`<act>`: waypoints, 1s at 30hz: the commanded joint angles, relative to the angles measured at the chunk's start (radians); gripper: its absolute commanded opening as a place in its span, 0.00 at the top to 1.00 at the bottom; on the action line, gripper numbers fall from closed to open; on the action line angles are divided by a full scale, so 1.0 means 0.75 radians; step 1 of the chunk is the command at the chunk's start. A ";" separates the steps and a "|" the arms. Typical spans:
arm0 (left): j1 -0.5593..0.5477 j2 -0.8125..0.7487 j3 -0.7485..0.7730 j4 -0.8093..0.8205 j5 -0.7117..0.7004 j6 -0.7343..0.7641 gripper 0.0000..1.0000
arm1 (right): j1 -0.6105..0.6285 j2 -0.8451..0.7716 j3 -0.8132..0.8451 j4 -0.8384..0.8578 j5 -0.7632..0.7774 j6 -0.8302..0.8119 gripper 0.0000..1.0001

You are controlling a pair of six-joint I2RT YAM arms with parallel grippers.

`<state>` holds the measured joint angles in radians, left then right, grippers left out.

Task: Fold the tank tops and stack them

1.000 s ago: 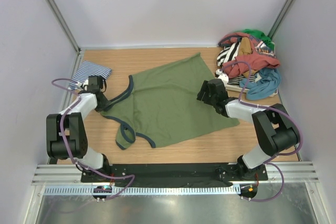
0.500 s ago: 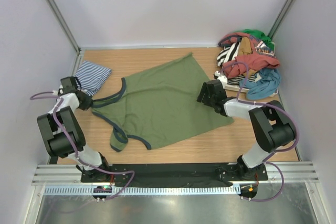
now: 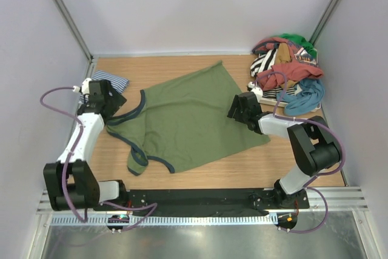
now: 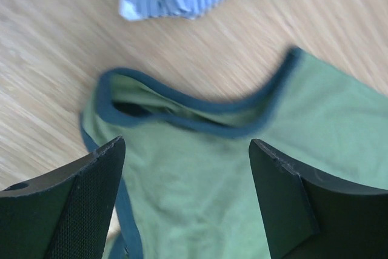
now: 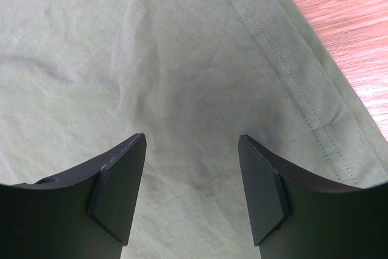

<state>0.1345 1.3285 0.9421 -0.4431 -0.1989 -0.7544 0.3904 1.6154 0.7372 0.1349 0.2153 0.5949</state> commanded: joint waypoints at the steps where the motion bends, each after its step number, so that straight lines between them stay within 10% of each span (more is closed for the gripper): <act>1: -0.156 -0.116 0.035 -0.115 -0.160 0.053 0.18 | -0.001 0.000 0.048 0.037 0.022 0.017 0.31; 16: -0.515 0.302 0.100 -0.166 -0.046 0.175 0.35 | -0.003 0.008 0.048 0.033 0.026 0.021 0.31; 24: -0.476 0.444 0.114 -0.158 -0.172 0.167 0.83 | -0.038 0.031 0.056 0.006 0.022 0.049 0.31; 30: -0.366 0.366 0.041 -0.103 -0.144 0.155 0.92 | -0.044 0.063 0.072 -0.022 0.030 0.054 0.31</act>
<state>-0.1795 1.6604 0.9897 -0.5522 -0.2810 -0.6369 0.3641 1.6371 0.7551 0.1337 0.2153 0.6205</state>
